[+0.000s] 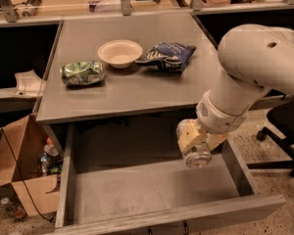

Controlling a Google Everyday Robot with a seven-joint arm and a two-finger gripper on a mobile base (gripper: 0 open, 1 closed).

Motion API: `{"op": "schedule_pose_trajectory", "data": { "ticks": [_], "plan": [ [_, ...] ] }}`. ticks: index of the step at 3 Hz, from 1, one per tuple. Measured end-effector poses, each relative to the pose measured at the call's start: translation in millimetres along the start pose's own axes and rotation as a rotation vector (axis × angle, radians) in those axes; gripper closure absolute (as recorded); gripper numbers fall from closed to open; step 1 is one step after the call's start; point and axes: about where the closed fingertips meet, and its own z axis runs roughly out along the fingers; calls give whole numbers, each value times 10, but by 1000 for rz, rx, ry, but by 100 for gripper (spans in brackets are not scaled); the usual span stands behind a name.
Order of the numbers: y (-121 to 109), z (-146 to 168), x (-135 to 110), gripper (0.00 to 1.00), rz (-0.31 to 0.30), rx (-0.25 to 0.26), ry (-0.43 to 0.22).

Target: Pick 7up can from top drawer and place on counter

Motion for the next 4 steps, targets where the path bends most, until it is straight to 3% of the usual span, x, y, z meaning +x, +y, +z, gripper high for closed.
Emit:
{"op": "schedule_pose_trajectory", "data": {
  "ticks": [1,2,4],
  "plan": [
    [53,-189,-109,100,-20,5,-34],
    [152,-692,-242,100,-64,31,-115],
    [250,-987,-563,100,-90,44,-168]
  ]
}}
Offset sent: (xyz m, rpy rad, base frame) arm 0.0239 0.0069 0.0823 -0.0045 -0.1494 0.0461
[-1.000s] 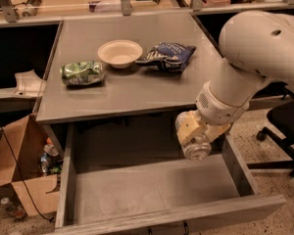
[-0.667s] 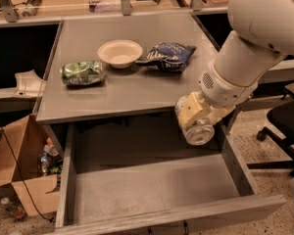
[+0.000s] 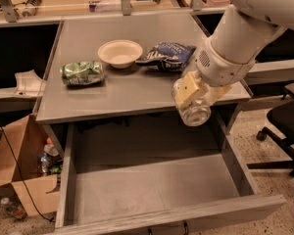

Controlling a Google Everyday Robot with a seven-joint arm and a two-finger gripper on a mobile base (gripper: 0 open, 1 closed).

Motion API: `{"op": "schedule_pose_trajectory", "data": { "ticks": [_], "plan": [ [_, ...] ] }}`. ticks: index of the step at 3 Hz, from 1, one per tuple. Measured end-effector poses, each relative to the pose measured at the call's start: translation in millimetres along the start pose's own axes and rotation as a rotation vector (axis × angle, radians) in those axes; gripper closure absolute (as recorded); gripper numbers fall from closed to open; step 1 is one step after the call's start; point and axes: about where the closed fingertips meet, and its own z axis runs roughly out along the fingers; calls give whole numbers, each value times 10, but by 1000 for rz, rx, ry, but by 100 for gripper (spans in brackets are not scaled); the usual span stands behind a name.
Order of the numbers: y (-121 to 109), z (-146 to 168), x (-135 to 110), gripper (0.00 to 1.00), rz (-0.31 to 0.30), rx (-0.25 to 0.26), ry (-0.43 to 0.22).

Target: Pick 7up can from top drawer and place on counter

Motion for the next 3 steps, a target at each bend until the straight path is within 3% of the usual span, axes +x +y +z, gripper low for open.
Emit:
{"op": "schedule_pose_trajectory", "data": {
  "ticks": [1,3],
  "plan": [
    [-4,5,-9,100,1,-1,1],
    [228,78,-457,100,-88,-49,-15]
  ]
}}
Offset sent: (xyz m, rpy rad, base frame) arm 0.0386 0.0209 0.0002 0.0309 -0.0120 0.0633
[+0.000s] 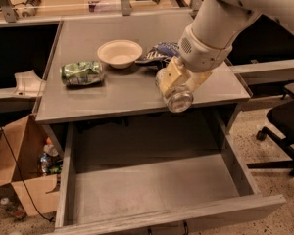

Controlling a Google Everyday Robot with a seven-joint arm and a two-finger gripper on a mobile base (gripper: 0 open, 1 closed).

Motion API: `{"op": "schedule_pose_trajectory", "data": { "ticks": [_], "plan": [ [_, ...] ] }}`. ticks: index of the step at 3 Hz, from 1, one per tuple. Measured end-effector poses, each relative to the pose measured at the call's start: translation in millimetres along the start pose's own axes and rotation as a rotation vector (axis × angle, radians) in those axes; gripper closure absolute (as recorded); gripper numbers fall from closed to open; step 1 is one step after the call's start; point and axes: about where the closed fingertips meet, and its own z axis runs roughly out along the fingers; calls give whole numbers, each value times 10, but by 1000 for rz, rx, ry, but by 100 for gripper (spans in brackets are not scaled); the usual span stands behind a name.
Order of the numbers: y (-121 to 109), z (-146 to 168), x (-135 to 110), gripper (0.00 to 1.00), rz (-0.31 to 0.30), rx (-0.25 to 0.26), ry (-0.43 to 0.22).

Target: Pick 7up can from top drawer and place on counter

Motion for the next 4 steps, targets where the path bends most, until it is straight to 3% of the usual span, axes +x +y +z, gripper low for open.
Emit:
{"op": "schedule_pose_trajectory", "data": {
  "ticks": [1,3,4],
  "plan": [
    [211,79,-130,100,-56,-39,4],
    [287,153,-243,100,-80,-64,6],
    [424,204,-416,100,-128,-81,8]
  ]
}}
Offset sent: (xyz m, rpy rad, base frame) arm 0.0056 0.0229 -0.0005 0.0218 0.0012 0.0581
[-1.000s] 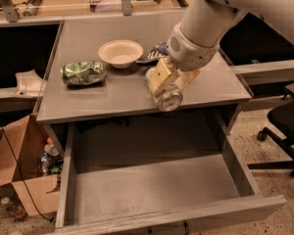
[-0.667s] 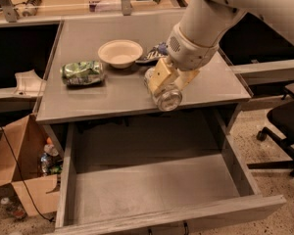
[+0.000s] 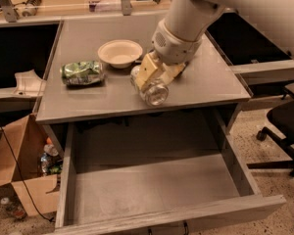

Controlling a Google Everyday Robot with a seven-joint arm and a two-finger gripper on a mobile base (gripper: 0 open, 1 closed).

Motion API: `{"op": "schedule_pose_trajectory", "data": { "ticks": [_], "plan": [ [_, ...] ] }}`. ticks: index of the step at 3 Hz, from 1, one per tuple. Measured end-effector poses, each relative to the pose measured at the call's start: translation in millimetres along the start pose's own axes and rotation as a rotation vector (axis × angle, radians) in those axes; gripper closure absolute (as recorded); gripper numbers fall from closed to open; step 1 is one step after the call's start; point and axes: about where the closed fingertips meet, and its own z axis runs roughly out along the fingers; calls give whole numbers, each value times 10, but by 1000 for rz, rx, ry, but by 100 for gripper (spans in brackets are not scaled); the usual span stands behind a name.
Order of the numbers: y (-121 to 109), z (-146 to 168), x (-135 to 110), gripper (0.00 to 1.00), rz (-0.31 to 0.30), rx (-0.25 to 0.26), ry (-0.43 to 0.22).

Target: Pick 7up can from top drawer and place on counter

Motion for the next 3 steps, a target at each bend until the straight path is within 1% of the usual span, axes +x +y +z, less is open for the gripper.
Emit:
{"op": "schedule_pose_trajectory", "data": {
  "ticks": [1,2,3],
  "plan": [
    [204,121,-301,100,-75,-28,1],
    [201,123,-302,100,-74,-28,1],
    [25,254,-343,100,-41,-38,-3]
  ]
}}
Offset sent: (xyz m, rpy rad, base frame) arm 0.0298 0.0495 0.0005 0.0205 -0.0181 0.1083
